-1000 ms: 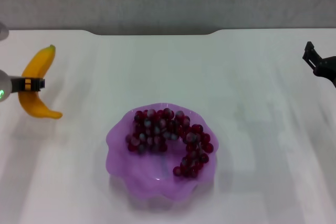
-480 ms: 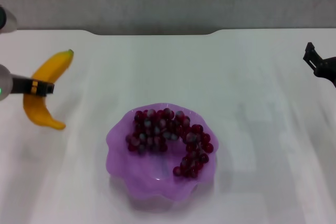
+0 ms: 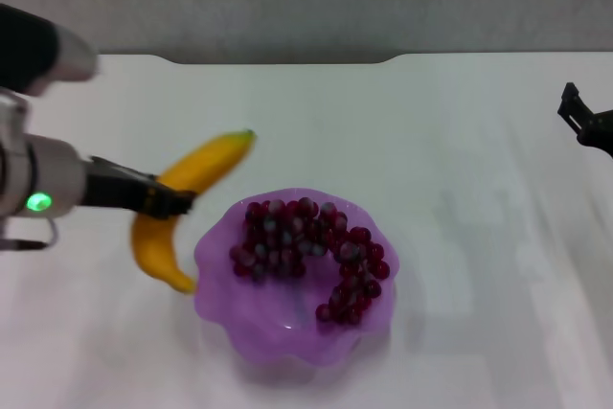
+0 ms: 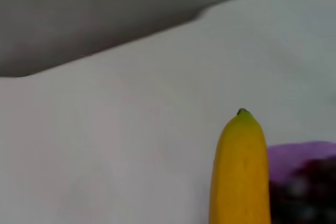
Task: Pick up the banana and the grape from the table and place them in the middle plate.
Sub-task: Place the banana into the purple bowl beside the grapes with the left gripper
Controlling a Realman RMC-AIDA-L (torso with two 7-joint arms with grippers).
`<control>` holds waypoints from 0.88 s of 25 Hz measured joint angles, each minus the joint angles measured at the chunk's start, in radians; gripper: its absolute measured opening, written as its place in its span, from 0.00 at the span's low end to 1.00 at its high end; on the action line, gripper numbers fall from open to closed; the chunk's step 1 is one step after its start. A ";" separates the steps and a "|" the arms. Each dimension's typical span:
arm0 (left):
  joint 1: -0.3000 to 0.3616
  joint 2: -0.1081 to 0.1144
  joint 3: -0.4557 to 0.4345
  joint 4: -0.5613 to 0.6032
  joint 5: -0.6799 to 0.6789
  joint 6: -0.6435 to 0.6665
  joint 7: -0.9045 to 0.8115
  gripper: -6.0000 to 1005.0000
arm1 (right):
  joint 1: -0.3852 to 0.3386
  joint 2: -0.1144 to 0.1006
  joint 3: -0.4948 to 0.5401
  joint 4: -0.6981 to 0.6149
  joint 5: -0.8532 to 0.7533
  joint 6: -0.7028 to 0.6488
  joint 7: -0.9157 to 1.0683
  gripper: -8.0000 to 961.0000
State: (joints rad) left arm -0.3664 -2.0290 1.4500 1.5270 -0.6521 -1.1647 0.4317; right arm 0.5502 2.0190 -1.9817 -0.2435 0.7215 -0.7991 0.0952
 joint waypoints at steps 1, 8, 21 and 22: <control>-0.004 0.000 0.023 -0.008 -0.007 0.009 0.004 0.48 | 0.002 0.000 0.000 0.000 0.000 0.000 0.000 0.88; -0.034 0.000 0.126 -0.081 -0.045 0.097 0.011 0.48 | 0.004 0.000 0.000 -0.005 -0.004 0.000 0.000 0.88; -0.098 0.000 0.149 -0.258 -0.107 0.262 0.012 0.48 | 0.005 0.001 0.000 -0.005 -0.005 0.000 0.000 0.88; -0.102 0.000 0.151 -0.267 -0.107 0.270 0.012 0.48 | 0.005 0.001 0.000 -0.005 -0.005 0.000 0.000 0.88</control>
State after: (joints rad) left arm -0.4682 -2.0294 1.6006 1.2605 -0.7594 -0.8944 0.4436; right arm 0.5553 2.0201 -1.9817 -0.2484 0.7166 -0.7991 0.0952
